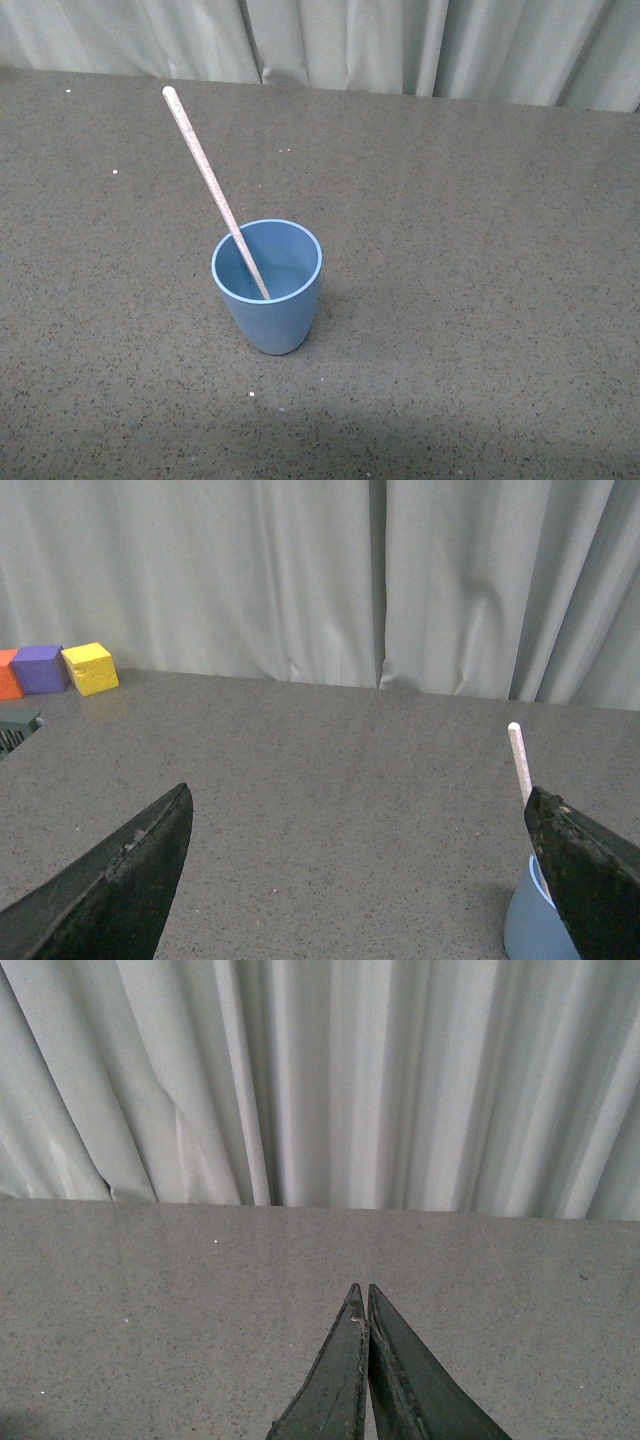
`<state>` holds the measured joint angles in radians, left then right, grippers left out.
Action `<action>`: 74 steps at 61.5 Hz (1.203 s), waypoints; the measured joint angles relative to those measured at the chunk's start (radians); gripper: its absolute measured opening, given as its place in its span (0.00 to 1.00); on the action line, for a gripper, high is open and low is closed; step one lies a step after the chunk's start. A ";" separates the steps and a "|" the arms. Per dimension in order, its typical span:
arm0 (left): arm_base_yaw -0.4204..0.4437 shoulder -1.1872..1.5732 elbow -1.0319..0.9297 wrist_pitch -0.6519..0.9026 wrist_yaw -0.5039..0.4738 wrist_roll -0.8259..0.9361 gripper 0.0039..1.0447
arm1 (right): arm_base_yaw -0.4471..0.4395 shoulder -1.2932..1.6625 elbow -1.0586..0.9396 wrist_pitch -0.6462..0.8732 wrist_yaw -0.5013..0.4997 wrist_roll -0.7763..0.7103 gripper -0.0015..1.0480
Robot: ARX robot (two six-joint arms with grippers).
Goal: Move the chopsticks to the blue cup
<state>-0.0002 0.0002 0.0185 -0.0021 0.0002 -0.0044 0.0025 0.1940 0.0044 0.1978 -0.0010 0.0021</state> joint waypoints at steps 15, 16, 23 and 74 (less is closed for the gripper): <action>0.000 0.000 0.000 0.000 -0.001 0.000 0.94 | 0.000 -0.182 0.001 -0.192 -0.001 -0.001 0.01; 0.000 0.000 0.000 0.000 0.000 0.000 0.94 | 0.000 -0.185 0.001 -0.192 -0.001 -0.001 0.01; 0.000 0.000 0.000 0.000 0.000 0.000 0.94 | 0.000 -0.189 0.001 -0.196 -0.001 -0.001 0.01; 0.000 0.000 0.000 0.000 0.000 0.000 0.94 | 0.000 -0.190 0.001 -0.196 -0.001 -0.002 0.91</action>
<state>-0.0002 0.0002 0.0185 -0.0021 0.0002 -0.0044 0.0025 0.0044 0.0051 0.0017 -0.0017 0.0002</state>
